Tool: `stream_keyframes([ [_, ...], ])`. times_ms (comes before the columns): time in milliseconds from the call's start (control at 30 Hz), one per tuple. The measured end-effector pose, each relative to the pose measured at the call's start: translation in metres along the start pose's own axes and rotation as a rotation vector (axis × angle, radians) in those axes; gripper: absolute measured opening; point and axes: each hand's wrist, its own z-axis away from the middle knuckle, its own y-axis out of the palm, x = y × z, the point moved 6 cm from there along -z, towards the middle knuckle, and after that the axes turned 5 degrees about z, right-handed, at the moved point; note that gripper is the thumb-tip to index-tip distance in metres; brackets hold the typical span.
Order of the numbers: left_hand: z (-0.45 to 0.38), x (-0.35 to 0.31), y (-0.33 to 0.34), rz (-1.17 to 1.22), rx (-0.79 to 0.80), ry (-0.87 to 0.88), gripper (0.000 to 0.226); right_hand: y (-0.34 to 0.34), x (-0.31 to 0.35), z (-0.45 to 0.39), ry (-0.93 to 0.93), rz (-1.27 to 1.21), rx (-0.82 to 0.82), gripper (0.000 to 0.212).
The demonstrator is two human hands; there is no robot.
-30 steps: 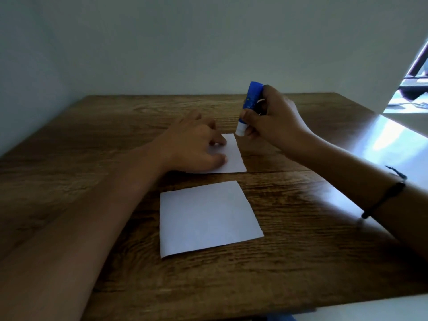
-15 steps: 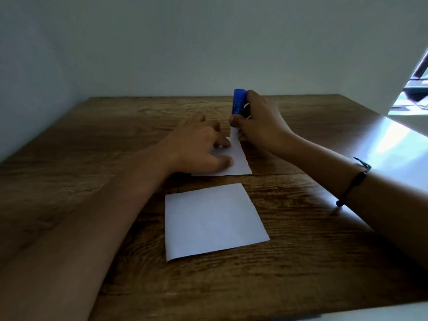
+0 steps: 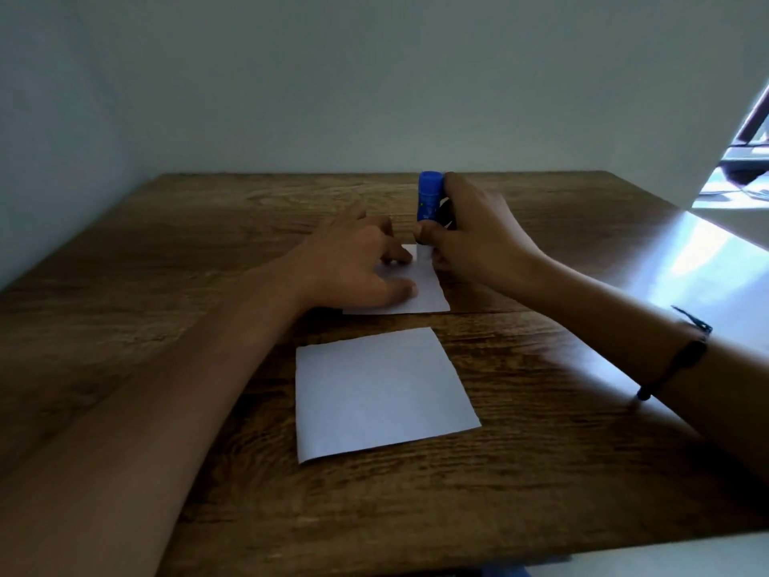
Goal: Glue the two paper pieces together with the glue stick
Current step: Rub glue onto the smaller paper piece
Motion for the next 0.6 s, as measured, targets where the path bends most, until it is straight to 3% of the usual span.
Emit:
stream_keyframes([
  [600, 0.002, -0.001, -0.001, 0.076, -0.017, 0.015, 0.047, -0.017, 0.015, 0.047, -0.025, -0.033, 0.064, 0.022],
])
